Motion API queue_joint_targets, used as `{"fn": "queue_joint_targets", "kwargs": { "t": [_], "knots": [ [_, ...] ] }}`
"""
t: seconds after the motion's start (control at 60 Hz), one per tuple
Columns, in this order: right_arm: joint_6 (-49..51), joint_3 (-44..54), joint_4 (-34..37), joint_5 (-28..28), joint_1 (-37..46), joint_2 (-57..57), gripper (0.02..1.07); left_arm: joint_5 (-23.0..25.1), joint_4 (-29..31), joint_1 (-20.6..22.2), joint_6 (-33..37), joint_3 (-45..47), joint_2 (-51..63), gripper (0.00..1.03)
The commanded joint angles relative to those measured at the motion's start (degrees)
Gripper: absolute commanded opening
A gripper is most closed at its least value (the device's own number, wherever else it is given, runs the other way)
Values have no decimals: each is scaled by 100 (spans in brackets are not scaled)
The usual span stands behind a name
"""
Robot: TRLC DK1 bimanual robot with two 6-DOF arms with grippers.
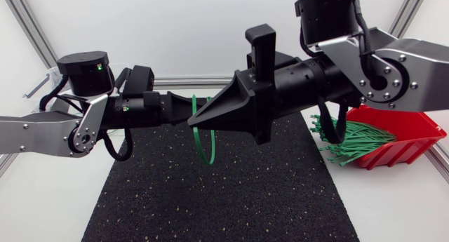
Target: Take a green cable tie from the red box, thread the tail through the head to close it, then place it in the transparent bin on the left.
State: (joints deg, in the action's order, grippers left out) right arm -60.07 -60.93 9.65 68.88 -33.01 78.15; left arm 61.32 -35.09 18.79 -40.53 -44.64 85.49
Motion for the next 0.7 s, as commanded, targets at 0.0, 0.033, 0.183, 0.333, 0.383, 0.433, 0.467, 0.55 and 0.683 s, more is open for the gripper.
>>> {"fn": "queue_joint_targets", "kwargs": {
  "t": [0.0,0.033,0.183,0.333,0.383,0.433,0.467,0.55,0.683],
  "knots": [
    [-206,-227,178,64,76,201,8,-76,-235,37,-139,210,-200,4],
    [-206,-262,248,64,85,227,8,-103,-288,37,-157,246,-235,4],
    [-215,-402,450,64,234,429,8,-235,-525,37,-174,430,-419,4],
    [-215,-429,512,73,313,482,8,-340,-841,73,-157,667,-560,4],
    [-215,-429,520,64,348,500,8,-349,-912,81,-121,720,-595,4],
    [-215,-420,512,73,384,526,8,-366,-929,99,-7,764,-648,4],
    [-215,-411,512,73,410,535,8,-384,-938,125,63,782,-692,4],
    [-206,-394,520,134,436,579,8,-489,-982,160,256,852,-815,4],
    [-198,-359,538,161,463,649,8,-612,-1000,213,582,966,-1114,4]
  ]
}}
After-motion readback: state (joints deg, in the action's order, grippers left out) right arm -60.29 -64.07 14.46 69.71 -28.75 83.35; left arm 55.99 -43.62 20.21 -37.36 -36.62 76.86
